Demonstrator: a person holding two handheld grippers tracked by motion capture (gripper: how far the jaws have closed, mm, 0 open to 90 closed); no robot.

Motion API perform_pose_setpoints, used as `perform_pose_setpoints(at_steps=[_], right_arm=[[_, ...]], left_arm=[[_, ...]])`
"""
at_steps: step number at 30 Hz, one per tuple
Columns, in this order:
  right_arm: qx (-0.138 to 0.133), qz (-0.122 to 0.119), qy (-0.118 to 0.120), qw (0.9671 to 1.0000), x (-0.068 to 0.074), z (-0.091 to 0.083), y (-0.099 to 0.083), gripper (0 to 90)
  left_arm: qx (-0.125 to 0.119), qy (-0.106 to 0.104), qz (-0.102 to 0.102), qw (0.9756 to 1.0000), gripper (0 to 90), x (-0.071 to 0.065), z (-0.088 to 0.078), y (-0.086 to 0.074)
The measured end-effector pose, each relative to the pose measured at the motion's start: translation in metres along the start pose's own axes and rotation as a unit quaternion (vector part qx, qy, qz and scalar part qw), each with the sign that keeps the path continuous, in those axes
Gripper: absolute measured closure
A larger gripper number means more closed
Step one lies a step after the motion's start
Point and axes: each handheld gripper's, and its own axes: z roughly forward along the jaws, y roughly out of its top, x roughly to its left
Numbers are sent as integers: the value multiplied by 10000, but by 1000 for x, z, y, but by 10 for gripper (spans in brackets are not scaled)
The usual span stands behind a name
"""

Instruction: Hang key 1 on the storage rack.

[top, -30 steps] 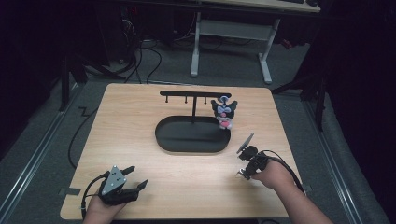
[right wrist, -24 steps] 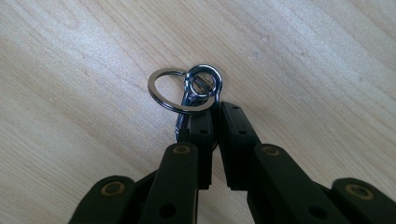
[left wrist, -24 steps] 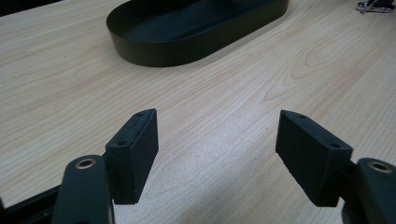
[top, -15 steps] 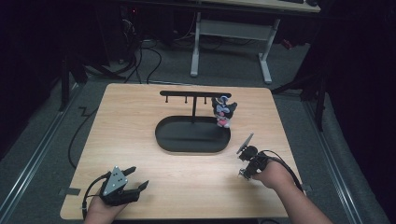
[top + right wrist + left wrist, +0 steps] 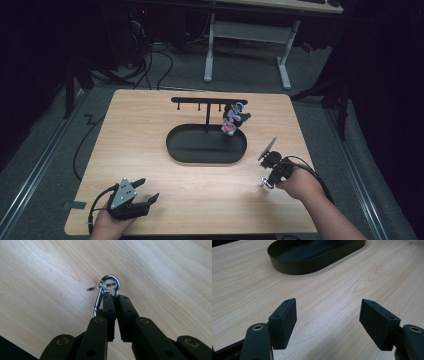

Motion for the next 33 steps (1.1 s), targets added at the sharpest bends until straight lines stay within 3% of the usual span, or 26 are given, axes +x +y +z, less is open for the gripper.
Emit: perform_pose_setpoints(at_steps=[11,17,18,33], right_arm=[[-152,-132,-102,9997,5,-27,3,855],[-192,9,-12,9998,10,-33,9,855],[-233,-139,-23,9996,9,-34,10,855],[-513,80,319,9981,8,-52,25,855]], left_arm=[[-56,9,4,10000,306,-1,-2,1],[-77,18,5,10000,306,-2,-2,1],[-80,18,4,10000,306,-2,-2,1],[-72,18,-11,10000,306,-2,-3,1]])
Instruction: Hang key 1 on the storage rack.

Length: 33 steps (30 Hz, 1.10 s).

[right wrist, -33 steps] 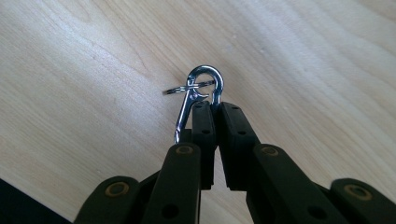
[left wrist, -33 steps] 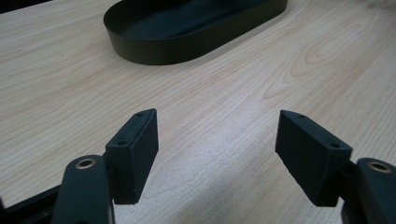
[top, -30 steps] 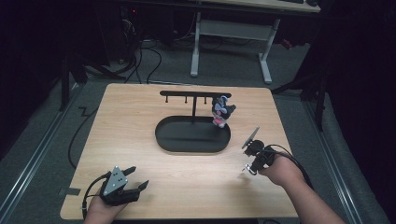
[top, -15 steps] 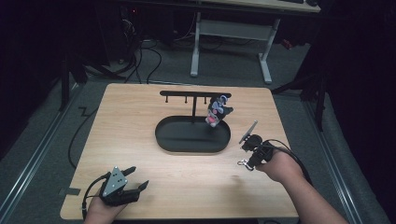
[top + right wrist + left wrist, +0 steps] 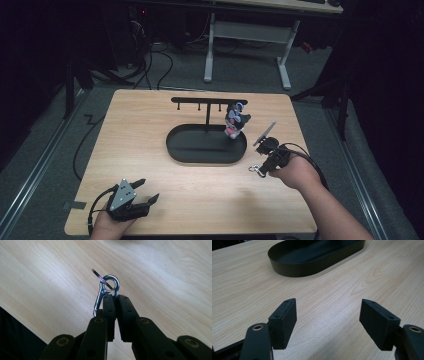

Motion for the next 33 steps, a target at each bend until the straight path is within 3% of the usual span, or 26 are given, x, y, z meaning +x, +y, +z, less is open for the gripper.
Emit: perform_pose_setpoints(at_steps=[5,6,10,11,12,15,19,21,33], right_arm=[[-145,2,50,9999,-3,-13,12,855],[-157,99,64,9998,-2,-15,14,855],[-273,-11,33,9996,-4,-25,30,855],[-276,82,45,9996,-3,-28,34,855],[-330,-5,63,9994,-4,-29,38,855],[-363,42,93,9993,-3,-34,51,855],[-526,109,244,9983,-4,-43,67,855],[-599,32,229,9979,-6,-46,74,856],[-794,115,212,9966,-8,-60,104,856]], left_arm=[[4,-5,-8,10000,306,0,0,0],[0,-8,-8,10000,306,1,0,0],[-13,-14,-23,10000,307,1,-1,-1],[-14,-13,-29,10000,306,1,-1,-1],[-11,-12,-36,10000,306,2,-1,-1],[-15,-7,-33,10000,306,3,-1,-1],[-2,-29,-38,10000,307,3,-2,-1],[-8,-23,-41,10000,307,3,-2,-1],[-16,-11,-46,10000,308,3,-1,-2]])
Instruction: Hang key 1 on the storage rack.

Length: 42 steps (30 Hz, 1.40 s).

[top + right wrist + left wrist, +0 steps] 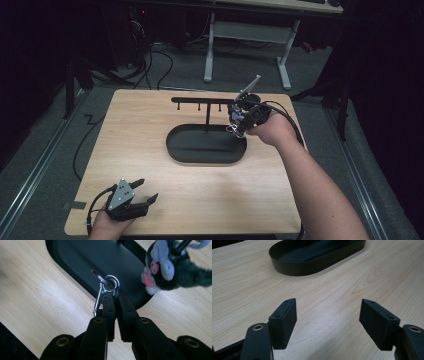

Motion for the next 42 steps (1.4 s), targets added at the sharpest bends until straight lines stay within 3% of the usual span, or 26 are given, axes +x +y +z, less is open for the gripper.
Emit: perform_pose_setpoints(at_steps=[16,27,42], right_arm=[[-484,57,-251,9985,1,-5,28,856],[-519,68,-262,9983,3,-5,42,856],[-531,253,-486,9971,-2,-1,53,856]], left_arm=[[21,10,12,10000,309,1,-1,0],[-6,20,-29,10000,310,1,-2,0],[-23,40,-20,10000,310,2,-2,0]])
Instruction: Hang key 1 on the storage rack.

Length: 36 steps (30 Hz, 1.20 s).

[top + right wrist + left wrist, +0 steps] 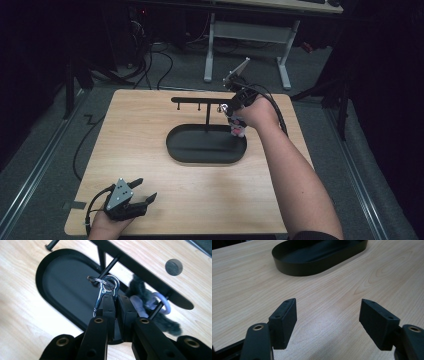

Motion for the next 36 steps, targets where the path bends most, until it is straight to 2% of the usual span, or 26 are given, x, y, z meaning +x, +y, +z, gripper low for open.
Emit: perform_pose_setpoints(at_steps=[9,12,17,20,31,33,36], right_arm=[[40,129,-129,9998,-3,10,-1,855],[86,95,-148,9998,-5,12,-4,855],[82,168,-129,9997,-6,13,-9,855],[72,130,-67,9999,-6,16,-12,854],[46,136,77,9999,2,31,-13,850],[40,91,41,9999,2,33,-13,849],[-22,161,35,9999,3,35,-12,846]], left_arm=[[21,1,27,10000,310,0,0,0],[19,-8,30,10000,310,-1,1,0],[41,-10,53,10000,310,-2,1,0],[63,-16,63,10000,310,-2,2,0],[86,-5,84,9999,311,-3,2,0],[87,-3,81,9999,311,-3,2,0],[102,-21,87,9999,311,-2,2,0]])
